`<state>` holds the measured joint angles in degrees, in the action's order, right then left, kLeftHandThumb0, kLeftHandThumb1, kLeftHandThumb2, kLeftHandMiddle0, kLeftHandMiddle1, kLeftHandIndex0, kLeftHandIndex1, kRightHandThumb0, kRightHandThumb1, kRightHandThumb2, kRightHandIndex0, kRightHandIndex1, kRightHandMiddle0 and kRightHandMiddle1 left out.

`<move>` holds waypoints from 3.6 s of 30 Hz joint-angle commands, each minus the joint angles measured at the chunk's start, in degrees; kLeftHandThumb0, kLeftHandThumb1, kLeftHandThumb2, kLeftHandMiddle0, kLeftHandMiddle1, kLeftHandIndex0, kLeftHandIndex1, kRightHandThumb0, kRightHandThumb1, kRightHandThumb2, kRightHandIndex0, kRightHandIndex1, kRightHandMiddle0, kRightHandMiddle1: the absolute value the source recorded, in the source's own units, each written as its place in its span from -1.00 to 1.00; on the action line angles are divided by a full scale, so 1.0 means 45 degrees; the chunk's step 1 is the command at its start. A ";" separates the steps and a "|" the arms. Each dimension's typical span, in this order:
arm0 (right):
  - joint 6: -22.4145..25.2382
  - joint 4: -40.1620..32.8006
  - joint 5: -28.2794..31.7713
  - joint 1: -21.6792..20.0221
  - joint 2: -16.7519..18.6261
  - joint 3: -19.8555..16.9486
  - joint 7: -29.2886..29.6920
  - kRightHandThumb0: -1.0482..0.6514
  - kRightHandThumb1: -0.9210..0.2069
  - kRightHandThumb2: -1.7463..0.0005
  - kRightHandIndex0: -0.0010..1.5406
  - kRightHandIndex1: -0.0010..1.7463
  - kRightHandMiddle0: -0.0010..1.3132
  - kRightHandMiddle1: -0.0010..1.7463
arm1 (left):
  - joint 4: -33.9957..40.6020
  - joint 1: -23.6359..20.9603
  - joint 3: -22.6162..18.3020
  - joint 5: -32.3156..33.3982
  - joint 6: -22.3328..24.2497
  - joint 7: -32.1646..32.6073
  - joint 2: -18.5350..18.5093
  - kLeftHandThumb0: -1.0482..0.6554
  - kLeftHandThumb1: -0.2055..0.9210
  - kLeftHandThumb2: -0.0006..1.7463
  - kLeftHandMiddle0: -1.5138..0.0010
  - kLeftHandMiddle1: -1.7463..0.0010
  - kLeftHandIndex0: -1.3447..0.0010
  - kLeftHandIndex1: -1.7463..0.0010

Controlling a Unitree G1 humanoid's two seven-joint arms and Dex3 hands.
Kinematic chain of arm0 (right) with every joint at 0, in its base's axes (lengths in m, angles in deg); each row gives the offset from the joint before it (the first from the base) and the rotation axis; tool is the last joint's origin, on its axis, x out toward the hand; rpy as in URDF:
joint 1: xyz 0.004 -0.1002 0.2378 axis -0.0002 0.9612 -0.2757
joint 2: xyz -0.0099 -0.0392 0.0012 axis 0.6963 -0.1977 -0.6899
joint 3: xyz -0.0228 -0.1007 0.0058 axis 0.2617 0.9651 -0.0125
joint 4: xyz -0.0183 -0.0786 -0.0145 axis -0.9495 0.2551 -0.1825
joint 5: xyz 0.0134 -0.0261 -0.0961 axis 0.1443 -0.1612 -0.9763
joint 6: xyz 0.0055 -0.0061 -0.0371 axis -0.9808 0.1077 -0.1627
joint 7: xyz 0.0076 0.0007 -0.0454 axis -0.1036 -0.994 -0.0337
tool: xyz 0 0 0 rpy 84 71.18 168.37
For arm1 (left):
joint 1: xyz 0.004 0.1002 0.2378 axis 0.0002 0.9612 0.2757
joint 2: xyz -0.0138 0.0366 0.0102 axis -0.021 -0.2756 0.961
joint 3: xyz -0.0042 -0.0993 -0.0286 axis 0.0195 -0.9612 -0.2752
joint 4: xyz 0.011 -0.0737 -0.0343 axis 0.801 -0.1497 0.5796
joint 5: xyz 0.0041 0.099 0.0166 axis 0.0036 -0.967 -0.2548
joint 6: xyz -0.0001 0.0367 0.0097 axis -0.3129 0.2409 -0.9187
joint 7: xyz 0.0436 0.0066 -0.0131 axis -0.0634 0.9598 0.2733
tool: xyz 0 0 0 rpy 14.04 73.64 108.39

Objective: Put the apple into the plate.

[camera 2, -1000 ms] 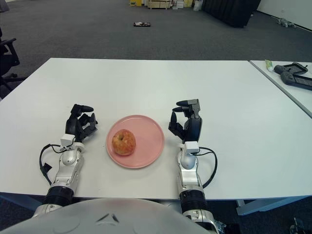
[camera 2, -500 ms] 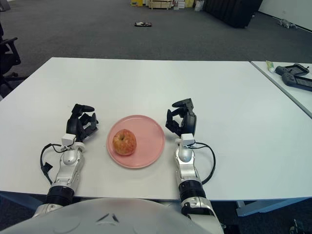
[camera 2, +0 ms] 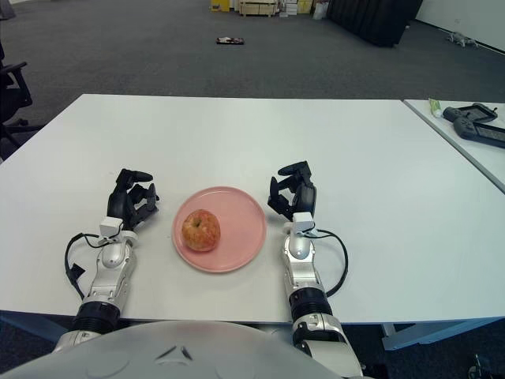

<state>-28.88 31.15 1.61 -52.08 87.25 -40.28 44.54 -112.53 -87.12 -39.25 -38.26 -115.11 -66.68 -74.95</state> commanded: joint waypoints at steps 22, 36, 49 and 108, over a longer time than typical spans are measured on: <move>0.3537 -0.0488 0.2383 0.1063 0.0505 -0.0669 -0.1742 -0.21 -0.60 0.04 -0.32 0.77 -0.49 1.00 | -0.0443 0.0166 -0.0055 0.0034 -0.0167 -0.0072 -0.0023 -0.23 0.52 0.04 0.17 -1.00 0.46 -1.00; 0.4158 -0.1398 0.2353 0.1484 0.0506 -0.0467 -0.2156 -0.21 -0.67 0.10 -0.32 0.73 -0.54 1.00 | -0.0391 0.0185 -0.0038 -0.0115 -0.0043 0.0025 -0.0065 -0.23 0.51 0.04 0.18 -1.00 0.46 -1.00; 0.3869 -0.1666 0.2174 0.1650 0.0595 -0.0438 -0.2111 -0.20 -0.68 0.11 -0.32 0.72 -0.54 1.00 | -0.0315 0.0192 -0.0053 -0.0118 0.0005 0.0036 -0.0062 -0.22 0.53 0.03 0.18 -1.00 0.47 -1.00; 0.4578 -0.2853 0.1684 0.2049 0.0746 -0.0430 -0.1413 -0.21 -0.65 0.08 -0.34 0.73 -0.52 1.00 | 0.0046 0.0283 0.0075 -0.0125 0.0560 -0.0266 -0.0186 -0.23 0.50 0.05 0.19 -1.00 0.45 -1.00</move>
<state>-10.97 17.02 8.05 -44.55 90.33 -41.81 38.35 -112.03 -86.97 -39.13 -37.94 -113.77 -67.45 -75.23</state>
